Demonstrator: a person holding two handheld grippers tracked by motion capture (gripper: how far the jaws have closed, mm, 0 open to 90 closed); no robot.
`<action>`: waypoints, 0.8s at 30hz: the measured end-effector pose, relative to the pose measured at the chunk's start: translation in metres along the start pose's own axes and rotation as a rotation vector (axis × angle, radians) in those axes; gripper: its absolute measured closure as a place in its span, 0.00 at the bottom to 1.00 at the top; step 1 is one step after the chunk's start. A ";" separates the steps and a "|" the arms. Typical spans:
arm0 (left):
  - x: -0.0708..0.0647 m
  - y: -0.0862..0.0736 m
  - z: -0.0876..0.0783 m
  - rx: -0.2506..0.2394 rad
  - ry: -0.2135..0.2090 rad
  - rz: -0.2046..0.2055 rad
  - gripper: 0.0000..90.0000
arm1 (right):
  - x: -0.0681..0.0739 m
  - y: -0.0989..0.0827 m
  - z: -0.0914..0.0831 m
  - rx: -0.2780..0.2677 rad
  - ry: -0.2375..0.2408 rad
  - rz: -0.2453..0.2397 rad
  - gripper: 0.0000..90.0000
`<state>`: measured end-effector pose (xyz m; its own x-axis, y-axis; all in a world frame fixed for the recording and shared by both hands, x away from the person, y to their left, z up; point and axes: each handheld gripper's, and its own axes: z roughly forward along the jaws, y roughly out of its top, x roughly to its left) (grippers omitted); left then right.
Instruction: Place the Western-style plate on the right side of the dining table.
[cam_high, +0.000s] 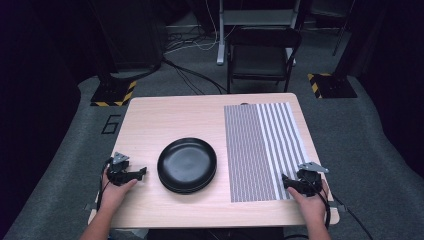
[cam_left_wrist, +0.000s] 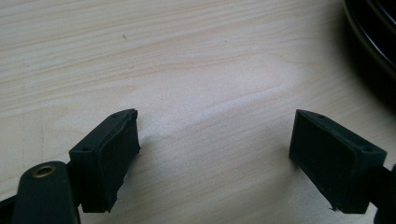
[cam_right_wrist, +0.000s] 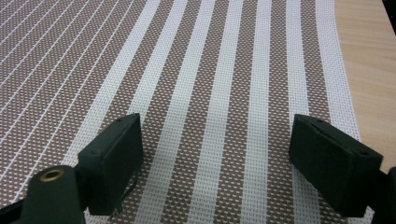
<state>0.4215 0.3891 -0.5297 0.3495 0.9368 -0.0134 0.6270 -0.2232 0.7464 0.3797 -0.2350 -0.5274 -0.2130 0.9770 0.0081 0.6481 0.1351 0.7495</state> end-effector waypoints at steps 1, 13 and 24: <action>0.000 0.000 0.000 -0.001 0.000 0.000 0.18 | 0.000 0.000 0.000 -0.001 0.001 0.000 0.18; 0.000 0.000 0.000 -0.008 0.005 -0.006 0.21 | -0.001 0.000 0.000 -0.002 0.002 0.002 0.19; 0.005 -0.002 -0.006 -0.022 0.005 -0.027 0.40 | -0.004 -0.001 -0.003 -0.023 -0.003 0.016 0.35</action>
<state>0.4177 0.3955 -0.5273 0.3289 0.9439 -0.0306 0.6205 -0.1916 0.7604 0.3781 -0.2397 -0.5264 -0.2003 0.9796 0.0180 0.6345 0.1157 0.7642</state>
